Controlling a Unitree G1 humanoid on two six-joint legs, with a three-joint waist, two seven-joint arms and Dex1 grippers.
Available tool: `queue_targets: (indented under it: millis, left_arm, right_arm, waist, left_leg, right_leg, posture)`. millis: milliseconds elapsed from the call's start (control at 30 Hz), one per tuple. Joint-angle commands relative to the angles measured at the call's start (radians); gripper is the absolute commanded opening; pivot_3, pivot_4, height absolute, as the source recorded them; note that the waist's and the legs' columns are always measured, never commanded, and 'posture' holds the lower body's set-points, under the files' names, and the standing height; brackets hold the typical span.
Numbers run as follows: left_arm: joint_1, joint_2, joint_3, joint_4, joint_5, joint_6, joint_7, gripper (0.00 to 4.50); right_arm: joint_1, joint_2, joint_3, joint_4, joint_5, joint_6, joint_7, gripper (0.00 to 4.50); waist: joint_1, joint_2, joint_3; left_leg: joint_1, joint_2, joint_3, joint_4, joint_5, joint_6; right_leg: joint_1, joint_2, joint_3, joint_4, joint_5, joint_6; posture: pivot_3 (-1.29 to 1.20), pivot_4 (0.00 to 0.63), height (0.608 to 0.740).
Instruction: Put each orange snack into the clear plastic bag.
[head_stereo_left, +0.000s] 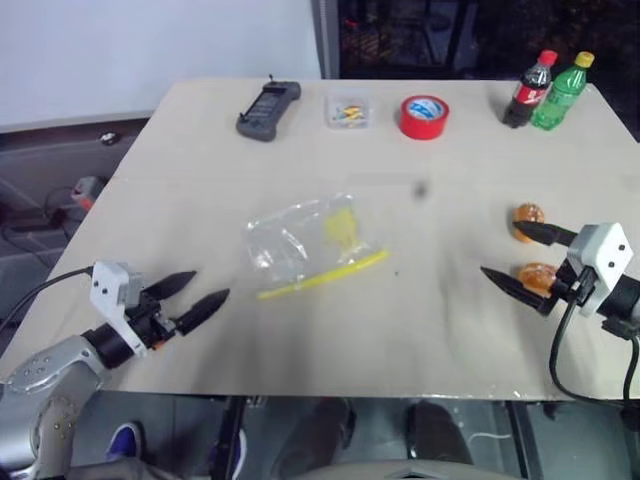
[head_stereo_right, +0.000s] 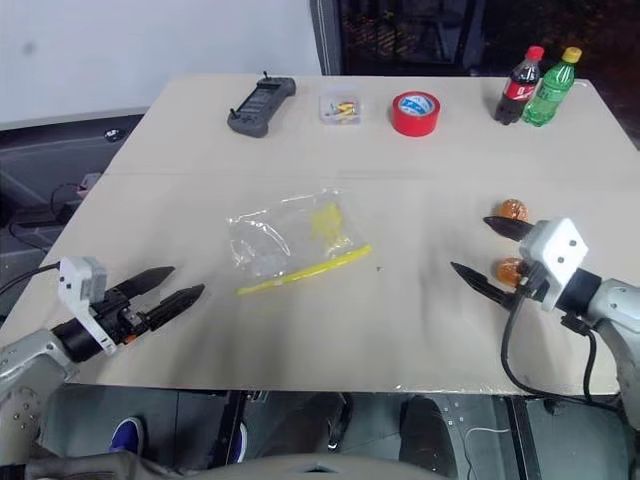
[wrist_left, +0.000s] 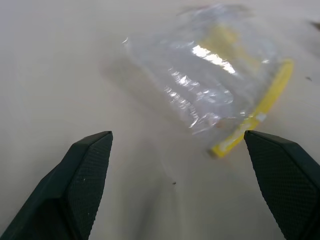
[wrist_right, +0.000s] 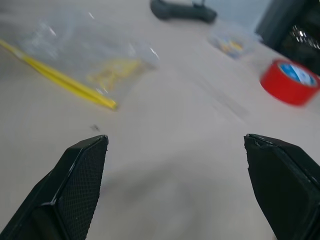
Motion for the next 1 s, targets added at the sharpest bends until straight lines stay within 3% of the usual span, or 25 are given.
queue_targets:
  millis: [33, 100, 233, 533, 633, 800, 867, 900, 933, 1000]
  left_arm:
    - [-0.095, 0.043, 0.025, 0.099, -0.131, 0.180, -0.016, 4.46]
    - [-0.170, 0.046, -0.006, 0.178, -0.122, 0.212, -0.009, 4.46]
    - [-0.339, 0.033, -0.105, 0.340, -0.060, 0.229, -0.028, 4.46]
    - [-0.608, -0.056, -0.320, 0.591, 0.017, 0.290, -0.162, 4.46]
    - [-0.668, -0.094, -0.348, 0.675, 0.026, 0.316, -0.203, 3.81]
    - [-0.759, -0.149, -0.375, 0.790, 0.042, 0.360, -0.270, 1.82]
    - [-0.779, -0.156, -0.355, 0.804, 0.019, 0.421, -0.287, 0.66]
    - [-0.786, -0.157, -0.342, 0.802, 0.004, 0.454, -0.295, 0.30]
    - [-0.792, -0.159, -0.319, 0.790, -0.025, 0.507, -0.299, 0.09]
    - [-0.802, -0.163, -0.264, 0.765, -0.085, 0.600, -0.290, 0.09]
  right_arm:
    - [-0.068, 0.015, 0.095, -0.076, 0.032, -0.015, 0.036, 4.45]
    - [-0.103, 0.028, 0.158, -0.086, 0.034, -0.015, 0.056, 4.45]
    - [-0.161, 0.064, 0.251, -0.089, 0.007, -0.024, 0.055, 4.45]
    - [-0.167, 0.091, 0.303, -0.105, -0.059, -0.040, 0.007, 4.45]
    - [-0.140, 0.093, 0.301, -0.124, -0.078, -0.036, -0.018, 4.50]
    - [-0.102, 0.093, 0.282, -0.173, -0.095, -0.019, -0.071, 4.50]
    - [-0.097, 0.095, 0.280, -0.183, -0.115, -0.024, -0.096, 4.50]
    - [-0.096, 0.096, 0.282, -0.186, -0.127, -0.028, -0.107, 4.50]
    - [-0.095, 0.096, 0.284, -0.188, -0.145, -0.035, -0.118, 4.50]
    - [-0.095, 0.093, 0.298, -0.186, -0.190, -0.052, -0.136, 4.50]
  waist:
    - [-0.002, 0.001, 0.001]
    - [-0.003, 0.001, 0.002]
    - [-0.006, 0.000, 0.001]
    - [-0.007, -0.004, 0.000]
    - [-0.007, -0.004, 0.000]
    - [-0.008, -0.004, 0.000]
    - [-0.008, -0.004, -0.001]
    - [-0.008, -0.004, -0.001]
    - [-0.008, -0.005, -0.001]
    - [-0.010, -0.005, -0.001]
  left_leg:
    - [0.001, 0.000, 0.001, 0.000, -0.001, 0.002]
    - [0.007, 0.000, 0.007, -0.005, -0.001, 0.002]
    - [0.006, 0.005, 0.013, -0.006, 0.000, 0.001]
    - [0.002, 0.005, 0.019, -0.006, 0.002, -0.003]
    - [0.002, 0.005, 0.020, -0.006, 0.002, -0.003]
    - [0.003, 0.005, 0.021, -0.005, 0.002, -0.003]
    - [0.003, 0.005, 0.021, -0.005, 0.002, -0.003]
    - [0.003, 0.005, 0.021, -0.005, 0.002, -0.003]
    - [0.003, 0.005, 0.021, -0.005, 0.002, -0.003]
    - [0.003, 0.005, 0.021, -0.005, 0.002, -0.003]
  right_leg:
    - [0.000, 0.000, 0.001, 0.001, 0.000, 0.000]
    - [0.000, 0.000, 0.009, 0.005, 0.000, 0.000]
    - [-0.005, 0.005, 0.015, 0.007, 0.000, 0.000]
    - [-0.013, 0.006, 0.023, 0.008, 0.000, 0.000]
    - [-0.013, 0.006, 0.024, 0.008, 0.000, 0.000]
    - [-0.014, 0.007, 0.025, 0.010, 0.000, 0.000]
    - [-0.014, 0.008, 0.025, 0.010, 0.000, 0.000]
    - [-0.014, 0.007, 0.025, 0.011, 0.000, 0.000]
    - [-0.014, 0.007, 0.025, 0.011, 0.000, 0.000]
    - [-0.014, 0.008, 0.025, 0.011, 0.000, 0.000]
  posture:
    - [0.00, 0.150, 0.740]
    - [0.00, 0.150, 0.740]
    - [0.00, 0.150, 0.740]
    - [0.00, 0.150, 0.740]
    - [0.00, 0.150, 0.740]
    - [0.00, 0.150, 0.740]
    - [0.00, 0.150, 0.740]
    - [0.00, 0.150, 0.740]
    - [0.00, 0.150, 0.740]
    - [0.00, 0.150, 0.740]
